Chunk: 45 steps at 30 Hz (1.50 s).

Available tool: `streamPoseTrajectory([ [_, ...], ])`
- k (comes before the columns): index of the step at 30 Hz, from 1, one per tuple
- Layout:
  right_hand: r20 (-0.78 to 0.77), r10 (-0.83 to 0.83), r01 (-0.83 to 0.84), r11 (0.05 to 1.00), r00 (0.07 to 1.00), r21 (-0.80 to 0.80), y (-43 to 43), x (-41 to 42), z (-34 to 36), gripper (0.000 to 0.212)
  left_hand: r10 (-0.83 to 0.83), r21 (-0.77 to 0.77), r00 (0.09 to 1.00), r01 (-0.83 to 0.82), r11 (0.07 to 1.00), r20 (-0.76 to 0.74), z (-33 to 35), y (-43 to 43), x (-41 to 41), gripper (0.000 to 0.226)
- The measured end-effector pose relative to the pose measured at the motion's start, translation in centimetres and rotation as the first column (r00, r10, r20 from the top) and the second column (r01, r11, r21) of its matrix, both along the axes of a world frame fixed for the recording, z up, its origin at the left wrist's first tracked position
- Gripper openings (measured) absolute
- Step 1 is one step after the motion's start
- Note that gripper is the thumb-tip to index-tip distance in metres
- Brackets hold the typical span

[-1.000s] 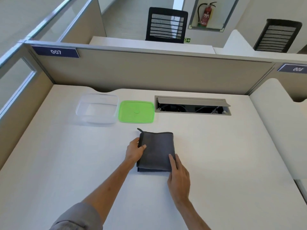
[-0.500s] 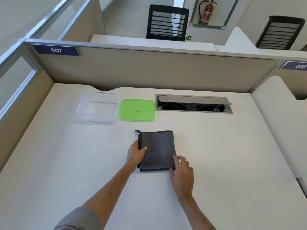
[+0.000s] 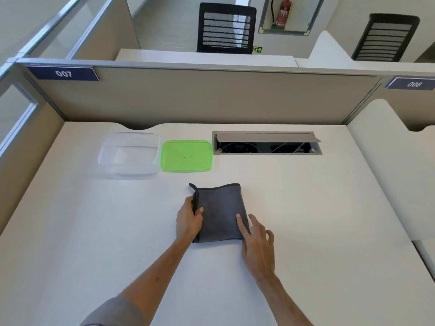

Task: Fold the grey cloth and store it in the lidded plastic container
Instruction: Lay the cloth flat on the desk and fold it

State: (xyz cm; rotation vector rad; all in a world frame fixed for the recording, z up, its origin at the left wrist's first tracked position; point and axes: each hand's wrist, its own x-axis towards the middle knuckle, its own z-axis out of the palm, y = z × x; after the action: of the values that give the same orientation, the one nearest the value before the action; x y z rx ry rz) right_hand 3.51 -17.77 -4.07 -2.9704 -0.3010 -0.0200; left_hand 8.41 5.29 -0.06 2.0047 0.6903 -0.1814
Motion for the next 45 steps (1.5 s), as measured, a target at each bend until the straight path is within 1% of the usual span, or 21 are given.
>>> streamPoseTrajectory([
  [6, -0.026, 0.153, -0.153, 0.988, 0.988, 0.008, -0.3, 0.4, -0.3, 0.111, -0.001, 0.093, 0.997, -0.007, 0.996, 0.081, -0.6, -0.1, 0.3, 0.044],
  [8, -0.039, 0.243, -0.242, 0.97, 0.969, 0.038, -0.1, 0.4, -0.4, 0.109, -0.038, 0.228, 0.995, 0.015, 0.974, 0.095, -0.6, -0.3, 0.2, 0.055],
  [10, -0.055, 0.307, -0.301, 0.949, 0.95, 0.092, 0.3, 0.4, -0.6, 0.101, -0.182, 0.405, 0.973, 0.11, 0.908, 0.144, -0.5, -0.5, 0.3, 0.063],
  [12, -0.07, 0.294, -0.281, 0.947, 0.953, 0.153, 0.9, 0.5, -0.9, 0.092, -0.457, 0.549, 0.88, 0.32, 0.772, 0.129, -0.4, -0.7, 1.1, 0.06],
  [14, -0.074, 0.234, -0.219, 0.96, 0.969, 0.173, 1.6, 0.8, -1.0, 0.08, -0.727, 0.645, 0.686, 0.551, 0.529, 0.01, -0.3, -0.9, 2.5, 0.058],
  [15, -0.078, 0.201, -0.187, 0.969, 0.976, 0.16, 1.9, 0.9, -1.1, 0.075, -0.817, 0.663, 0.573, 0.636, 0.396, -0.062, -0.4, -1.1, 3.2, 0.06],
  [17, -0.094, 0.154, -0.141, 0.982, 0.984, 0.124, 2.5, 0.8, -1.4, 0.071, -0.898, 0.644, 0.394, 0.742, 0.184, -0.197, -0.5, -1.3, 4.6, 0.064],
  [18, -0.106, 0.135, -0.123, 0.986, 0.985, 0.115, 2.7, 0.6, -1.6, 0.07, -0.904, 0.623, 0.345, 0.772, 0.122, -0.252, -0.6, -1.3, 5.1, 0.064],
  [19, -0.121, 0.119, -0.105, 0.988, 0.986, 0.111, 2.8, 0.2, -1.8, 0.07, -0.9, 0.606, 0.324, 0.79, 0.088, -0.291, -0.8, -1.4, 5.5, 0.062],
  [21, -0.155, 0.085, -0.069, 0.992, 0.984, 0.107, 2.9, -0.5, -2.2, 0.071, -0.887, 0.589, 0.327, 0.804, 0.08, -0.326, -1.0, -1.3, 5.9, 0.06],
  [26, -0.223, 0.055, -0.03, 0.993, 0.973, 0.113, 3.2, -0.8, -2.0, 0.074, -0.902, 0.567, 0.305, 0.819, 0.085, -0.306, -1.4, -0.9, 6.3, 0.062],
  [28, -0.217, 0.02, 0.015, 0.987, 0.976, 0.158, 3.3, -0.8, -1.4, 0.072, -0.899, 0.584, 0.345, 0.801, 0.131, -0.271, -1.2, -0.8, 6.6, 0.064],
  [29, -0.202, -0.041, 0.084, 0.974, 0.979, 0.21, 3.4, -0.9, -0.9, 0.07, -0.888, 0.59, 0.39, 0.786, 0.183, -0.245, -1.0, -0.6, 7.0, 0.066],
  [30, -0.186, -0.145, 0.194, 0.94, 0.972, 0.281, 3.6, -0.9, -0.4, 0.069, -0.869, 0.58, 0.441, 0.777, 0.246, -0.222, -0.7, -0.5, 7.4, 0.068],
  [31, -0.19, -0.286, 0.338, 0.872, 0.939, 0.355, 3.7, -1.1, 0.0, 0.068, -0.852, 0.555, 0.48, 0.776, 0.3, -0.21, -0.4, -0.4, 7.9, 0.07],
  [33, -0.289, -0.551, 0.619, 0.644, 0.783, 0.45, 3.7, -1.1, 0.5, 0.058, -0.845, 0.502, 0.488, 0.799, 0.331, -0.218, 0.2, -0.2, 8.8, 0.072],
  [35, -0.466, -0.633, 0.777, 0.404, 0.618, 0.482, 3.9, -0.9, 0.8, 0.035, -0.858, 0.495, 0.461, 0.813, 0.307, -0.225, 0.6, -0.1, 9.5, 0.071],
  [36, -0.529, -0.625, 0.809, 0.331, 0.574, 0.486, 4.1, -0.7, 1.1, 0.028, -0.859, 0.497, 0.459, 0.813, 0.303, -0.226, 0.8, 0.0, 9.7, 0.071],
  [39, -0.617, -0.583, 0.839, 0.246, 0.528, 0.486, 4.9, 0.0, 1.3, 0.036, -0.841, 0.448, 0.481, 0.826, 0.341, -0.249, 1.2, 0.2, 10.5, 0.073],
  [41, -0.656, -0.551, 0.844, 0.196, 0.515, 0.499, 5.3, 0.3, 1.1, 0.036, -0.818, 0.414, 0.509, 0.827, 0.379, -0.267, 1.3, 0.3, 10.6, 0.074],
  [45, -0.664, -0.494, 0.799, 0.115, 0.562, 0.59, 5.3, 0.4, 1.3, 0.028, -0.778, 0.385, 0.558, 0.812, 0.439, -0.289, 1.6, 0.8, 10.4, 0.066],
])
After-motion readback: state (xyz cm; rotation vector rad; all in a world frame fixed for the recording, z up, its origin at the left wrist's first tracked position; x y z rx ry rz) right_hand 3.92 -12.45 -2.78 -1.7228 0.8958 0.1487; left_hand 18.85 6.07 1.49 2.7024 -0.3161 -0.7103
